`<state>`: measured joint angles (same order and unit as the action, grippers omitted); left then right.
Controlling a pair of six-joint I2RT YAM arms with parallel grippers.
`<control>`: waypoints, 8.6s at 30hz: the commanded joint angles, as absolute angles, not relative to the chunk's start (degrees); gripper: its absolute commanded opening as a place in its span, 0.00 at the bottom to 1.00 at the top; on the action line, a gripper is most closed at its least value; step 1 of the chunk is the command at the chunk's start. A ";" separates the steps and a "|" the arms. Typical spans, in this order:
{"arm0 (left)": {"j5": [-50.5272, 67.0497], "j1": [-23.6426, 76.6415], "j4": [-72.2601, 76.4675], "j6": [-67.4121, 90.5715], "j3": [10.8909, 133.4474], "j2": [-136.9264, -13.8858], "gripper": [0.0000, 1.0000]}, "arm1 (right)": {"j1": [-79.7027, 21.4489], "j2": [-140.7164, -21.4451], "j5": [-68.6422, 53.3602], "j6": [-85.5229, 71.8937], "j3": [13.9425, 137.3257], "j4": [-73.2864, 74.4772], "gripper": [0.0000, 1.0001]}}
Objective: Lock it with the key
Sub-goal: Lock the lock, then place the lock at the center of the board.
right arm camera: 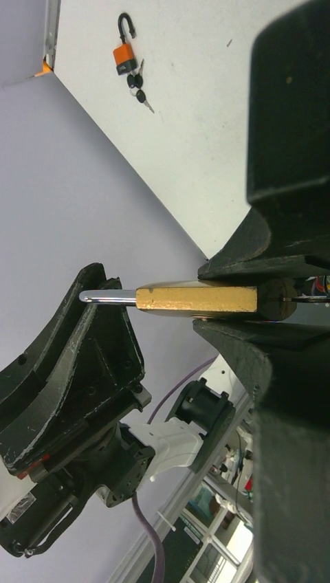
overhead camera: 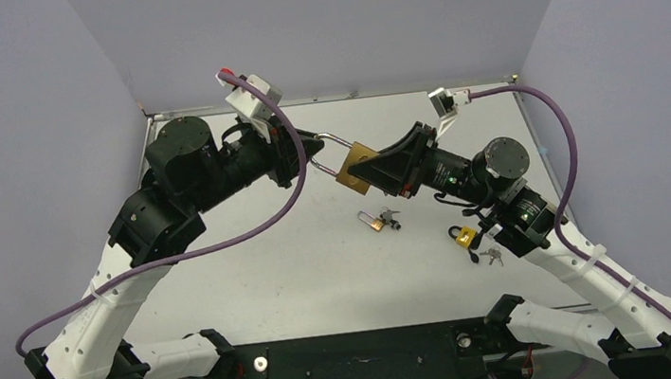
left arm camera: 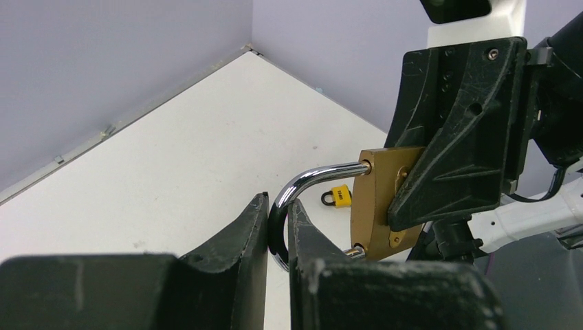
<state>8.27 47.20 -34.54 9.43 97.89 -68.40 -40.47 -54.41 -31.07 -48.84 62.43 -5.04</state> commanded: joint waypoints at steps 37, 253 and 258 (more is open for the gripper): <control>22.76 61.39 -29.01 14.97 96.08 -72.36 0.00 | -49.67 -68.13 -15.47 -36.44 75.87 -0.83 0.00; 23.97 16.46 2.52 46.01 69.41 -76.88 0.00 | -39.22 -85.38 -15.01 -35.15 62.83 7.57 0.00; 20.99 16.52 3.79 45.52 63.83 -83.59 0.00 | -40.44 -94.71 -10.94 -36.31 65.57 7.69 0.00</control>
<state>24.32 16.75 -0.30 45.95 64.69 -81.17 -39.22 -90.21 -17.85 -37.69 61.58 4.91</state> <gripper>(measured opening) 0.069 0.220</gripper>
